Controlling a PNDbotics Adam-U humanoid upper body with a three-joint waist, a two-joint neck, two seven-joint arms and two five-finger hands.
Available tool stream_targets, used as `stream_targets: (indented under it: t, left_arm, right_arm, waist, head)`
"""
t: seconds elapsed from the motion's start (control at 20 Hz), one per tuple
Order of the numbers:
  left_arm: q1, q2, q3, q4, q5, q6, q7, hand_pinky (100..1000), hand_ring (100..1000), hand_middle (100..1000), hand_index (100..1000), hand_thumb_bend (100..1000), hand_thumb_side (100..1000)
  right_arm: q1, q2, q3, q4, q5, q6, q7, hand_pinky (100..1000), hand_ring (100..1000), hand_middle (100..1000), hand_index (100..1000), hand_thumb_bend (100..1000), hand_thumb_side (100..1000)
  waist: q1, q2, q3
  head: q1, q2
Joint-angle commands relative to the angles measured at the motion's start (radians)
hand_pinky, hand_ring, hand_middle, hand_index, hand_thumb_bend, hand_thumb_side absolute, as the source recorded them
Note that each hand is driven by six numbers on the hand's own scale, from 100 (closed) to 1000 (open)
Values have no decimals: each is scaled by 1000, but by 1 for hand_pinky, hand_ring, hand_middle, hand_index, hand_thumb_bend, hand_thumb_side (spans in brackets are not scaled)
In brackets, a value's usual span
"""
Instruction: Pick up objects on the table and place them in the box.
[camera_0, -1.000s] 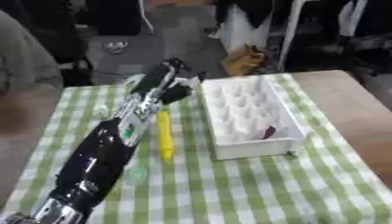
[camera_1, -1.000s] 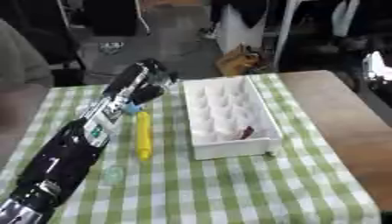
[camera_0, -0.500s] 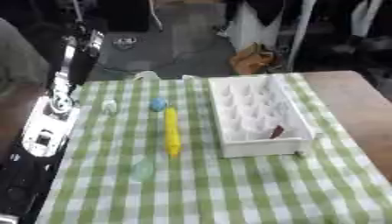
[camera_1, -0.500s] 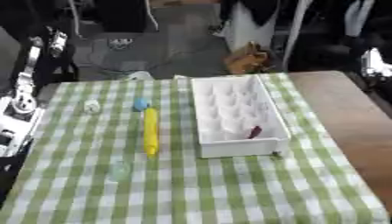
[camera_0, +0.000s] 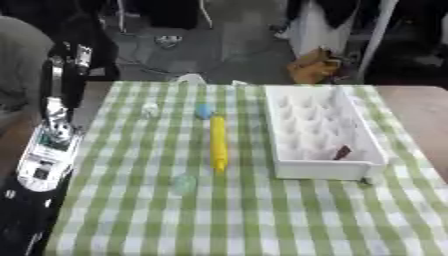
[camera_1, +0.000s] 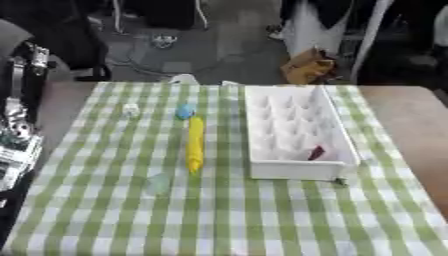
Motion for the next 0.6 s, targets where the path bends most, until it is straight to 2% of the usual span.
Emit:
stream_targets:
  t: [0.05, 0.1, 0.2, 0.25, 0.3, 0.35, 0.4, 0.45, 0.5, 0.55, 0.6]
  left_arm:
    - [-8, 6, 5, -14, 22, -13, 32, 908, 867, 827, 846, 642, 1000]
    - [-9, 3, 5, -12, 30, -20, 40, 974, 913, 846, 847, 311, 1000]
    - [-9, -6, 4, -12, 54, -36, 61, 1000, 961, 878, 860, 162, 1000]
    - [-9, -9, 0, -10, 70, -44, 63, 1000, 961, 878, 860, 162, 1000]
    - [-9, -10, -3, -8, 86, -52, 62, 1000, 978, 896, 881, 272, 1000]
    - [-8, -12, -12, -10, 104, -64, 54, 1000, 976, 895, 886, 591, 1000]
    - [-7, -13, -16, -11, 121, -77, 42, 1000, 978, 898, 893, 673, 1000]
    - [-6, -12, -18, -11, 137, -90, 28, 1000, 979, 899, 895, 718, 1000]
    - [-6, -11, -17, -10, 153, -102, 13, 1000, 979, 899, 895, 718, 1000]
    - [-5, -11, -19, -9, 169, -112, -3, 1000, 972, 894, 895, 992, 1000]
    - [-5, -11, -22, -9, 186, -122, -19, 1000, 971, 893, 894, 1000, 1000]
  right_arm:
    - [-14, -30, -6, -4, 1, -4, 3, 725, 761, 776, 953, 165, 477]
    - [-14, -30, -6, -4, 1, -4, 3, 725, 761, 776, 953, 166, 477]
    - [-14, -30, -6, -4, 1, -4, 3, 725, 760, 775, 953, 166, 476]
    - [-15, -29, -7, -4, 1, -4, 3, 725, 760, 775, 953, 166, 476]
    - [-15, -29, -7, -4, 1, -4, 3, 725, 761, 775, 953, 166, 477]
    - [-15, -29, -6, -4, 1, -4, 3, 725, 760, 775, 953, 168, 476]
    - [-15, -29, -7, -4, 1, -4, 3, 725, 760, 775, 953, 168, 476]
    - [-16, -29, -7, -4, 1, -4, 3, 725, 760, 775, 953, 168, 476]
    - [-16, -29, -7, -4, 1, -4, 3, 725, 760, 775, 953, 168, 476]
    - [-16, -29, -7, -4, 1, -4, 3, 725, 760, 775, 953, 170, 475]
    - [-16, -29, -7, -4, 1, -5, 3, 725, 760, 775, 953, 170, 475]
  waist:
    - [-14, 4, -2]
    - [-14, 4, -2]
    - [-15, 4, -2]
    - [-15, 4, -2]
    - [-14, 4, -3]
    - [-14, 4, -3]
    - [-14, 5, -4]
    - [-14, 5, -4]
    - [-14, 5, -4]
    - [-14, 5, -4]
    - [-14, 5, -4]
  head:
    - [4, 3]
    - [3, 3]
    - [4, 3]
    - [4, 2]
    - [3, 2]
    - [4, 1]
    - [3, 0]
    - [3, 0]
    - [2, 0]
    - [2, -1]
    - [2, -1]
